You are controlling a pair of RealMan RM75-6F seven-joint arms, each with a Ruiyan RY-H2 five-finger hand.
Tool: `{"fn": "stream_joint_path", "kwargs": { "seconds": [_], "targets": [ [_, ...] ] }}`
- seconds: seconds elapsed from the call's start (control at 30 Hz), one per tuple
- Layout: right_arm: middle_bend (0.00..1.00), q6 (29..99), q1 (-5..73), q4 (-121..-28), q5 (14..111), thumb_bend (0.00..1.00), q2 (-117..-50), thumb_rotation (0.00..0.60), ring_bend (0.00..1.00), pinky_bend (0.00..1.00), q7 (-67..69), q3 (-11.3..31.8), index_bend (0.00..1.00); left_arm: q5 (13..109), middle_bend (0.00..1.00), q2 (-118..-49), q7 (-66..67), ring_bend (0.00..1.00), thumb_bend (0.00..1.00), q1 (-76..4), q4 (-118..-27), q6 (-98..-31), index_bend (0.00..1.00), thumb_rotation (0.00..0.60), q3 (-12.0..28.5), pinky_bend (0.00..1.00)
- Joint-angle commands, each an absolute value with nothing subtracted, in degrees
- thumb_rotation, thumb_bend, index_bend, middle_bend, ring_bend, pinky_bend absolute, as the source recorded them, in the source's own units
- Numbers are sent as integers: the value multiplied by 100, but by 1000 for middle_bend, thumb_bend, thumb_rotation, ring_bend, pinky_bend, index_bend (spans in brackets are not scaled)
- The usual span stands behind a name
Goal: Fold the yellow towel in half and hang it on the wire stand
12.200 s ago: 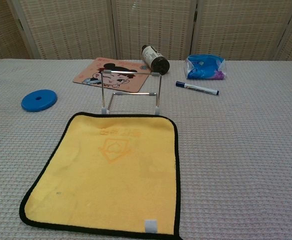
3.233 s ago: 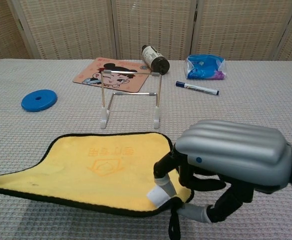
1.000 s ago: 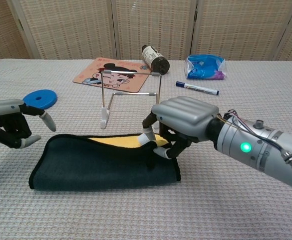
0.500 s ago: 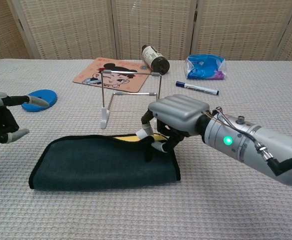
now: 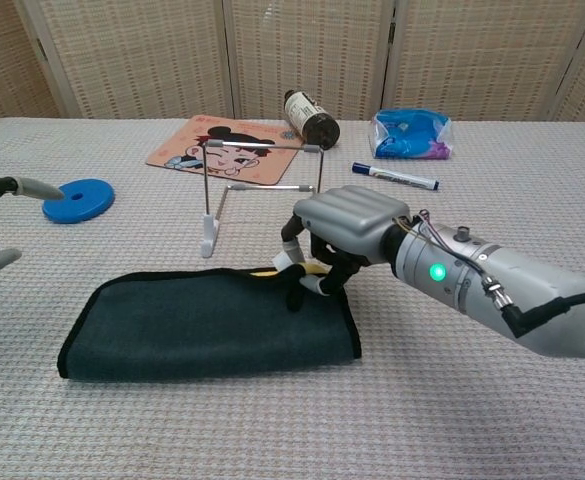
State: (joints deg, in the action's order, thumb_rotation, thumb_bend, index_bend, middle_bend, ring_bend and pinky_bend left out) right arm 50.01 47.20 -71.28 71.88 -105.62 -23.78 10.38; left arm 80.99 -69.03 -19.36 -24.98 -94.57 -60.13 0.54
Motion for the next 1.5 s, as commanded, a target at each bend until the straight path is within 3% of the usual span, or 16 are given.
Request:
{"fn": "stream_joint_path", "kwargs": {
  "seconds": [0.03, 0.17, 0.27, 0.63, 0.73, 0.87, 0.97, 1.5],
  "targets": [
    [936, 4962, 4758, -7042, 7168, 517, -10602, 600, 1000, 1000, -2333, 1049, 460, 8137, 990, -6867, -1946, 838, 523, -2461, -9502, -6062, 127, 600, 35, 1000],
    [921, 4912, 4787, -6957, 7138, 487, -10621, 600, 1000, 1000, -2290, 1037, 204, 8178, 990, -6813, -1961, 839, 523, -2407, -9561, -6130, 125, 600, 19, 1000],
    [919, 4909, 4797, -6964, 7139, 437, -10591, 600, 1000, 1000, -2223, 1046, 100, 8199, 990, -6783, -1970, 839, 523, -2376, -9582, -6174, 124, 600, 17, 1000],
    [899, 5207, 4649, -7655, 7462, 362, -9918, 600, 1000, 1000, -2232, 873, 63, 8262, 990, -6678, -1958, 839, 521, -2271, -9702, -6322, 124, 600, 13, 1000],
    [888, 5351, 4611, -7896, 7835, 278, -9562, 600, 1000, 1000, -2194, 721, 101, 8274, 990, -6632, -1955, 838, 522, -2230, -9731, -6384, 124, 600, 14, 1000],
    [888, 5539, 4664, -7842, 8648, 139, -9212, 600, 1000, 1000, -1936, 406, 366, 8272, 990, -6586, -1934, 839, 521, -2178, -9765, -6458, 124, 600, 21, 1000],
    [895, 5665, 4751, -7655, 9259, 106, -9063, 600, 1000, 1000, -1703, 136, 451, 8260, 990, -6560, -1920, 839, 521, -2136, -9798, -6501, 124, 600, 19, 1000],
    [907, 5709, 5011, -6427, 10126, 103, -9508, 600, 1000, 1000, -1229, -306, 492, 8231, 990, -6499, -1933, 838, 521, -2044, -9851, -6465, 124, 600, -20, 1000]
  ]
}}
